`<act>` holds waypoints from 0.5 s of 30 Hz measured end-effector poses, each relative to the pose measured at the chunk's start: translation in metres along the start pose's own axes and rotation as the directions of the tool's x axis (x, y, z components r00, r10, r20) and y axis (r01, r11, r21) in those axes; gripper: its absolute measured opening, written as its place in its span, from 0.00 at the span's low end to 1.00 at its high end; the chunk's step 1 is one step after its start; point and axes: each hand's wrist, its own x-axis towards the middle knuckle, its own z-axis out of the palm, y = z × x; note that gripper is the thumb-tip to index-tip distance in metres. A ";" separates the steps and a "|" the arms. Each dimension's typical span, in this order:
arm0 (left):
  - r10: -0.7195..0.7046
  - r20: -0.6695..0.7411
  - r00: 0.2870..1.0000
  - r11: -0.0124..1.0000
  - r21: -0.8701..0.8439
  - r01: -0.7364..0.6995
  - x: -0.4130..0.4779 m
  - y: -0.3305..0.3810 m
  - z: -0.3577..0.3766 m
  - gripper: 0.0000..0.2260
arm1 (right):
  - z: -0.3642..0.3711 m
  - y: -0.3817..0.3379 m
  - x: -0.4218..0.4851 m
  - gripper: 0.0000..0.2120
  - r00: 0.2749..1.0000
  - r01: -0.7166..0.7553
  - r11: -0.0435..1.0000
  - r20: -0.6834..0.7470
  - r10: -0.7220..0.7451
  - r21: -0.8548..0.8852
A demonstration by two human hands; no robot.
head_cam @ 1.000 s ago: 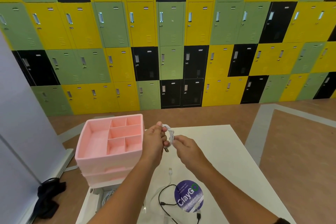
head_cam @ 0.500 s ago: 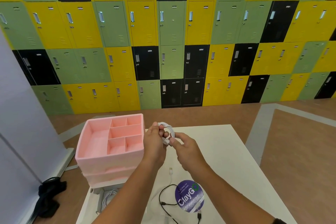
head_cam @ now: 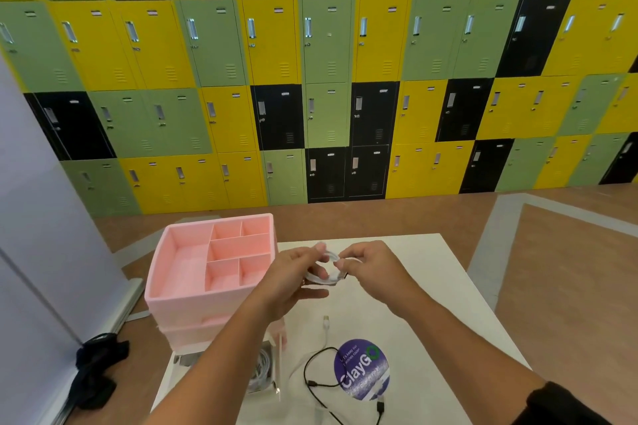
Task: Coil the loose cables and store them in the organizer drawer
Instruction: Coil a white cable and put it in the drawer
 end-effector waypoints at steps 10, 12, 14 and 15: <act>0.245 -0.147 0.958 0.962 0.158 -0.222 0.005 0.002 -0.003 0.15 | -0.004 0.002 0.001 0.13 0.991 0.074 0.997 0.112 -0.071 -0.023; 0.227 -0.154 0.962 0.974 0.042 -0.223 0.004 0.001 -0.002 0.15 | -0.005 0.007 0.002 0.12 0.986 0.131 0.984 0.116 -0.118 -0.117; 0.212 -0.145 0.966 0.971 -0.081 -0.226 0.003 0.001 0.002 0.15 | -0.006 0.010 0.003 0.11 0.985 0.173 0.953 0.069 -0.161 -0.248; 0.207 -0.145 0.968 0.967 -0.121 -0.225 0.002 0.000 0.003 0.15 | -0.005 0.010 0.003 0.10 0.986 0.165 0.952 0.039 -0.161 -0.257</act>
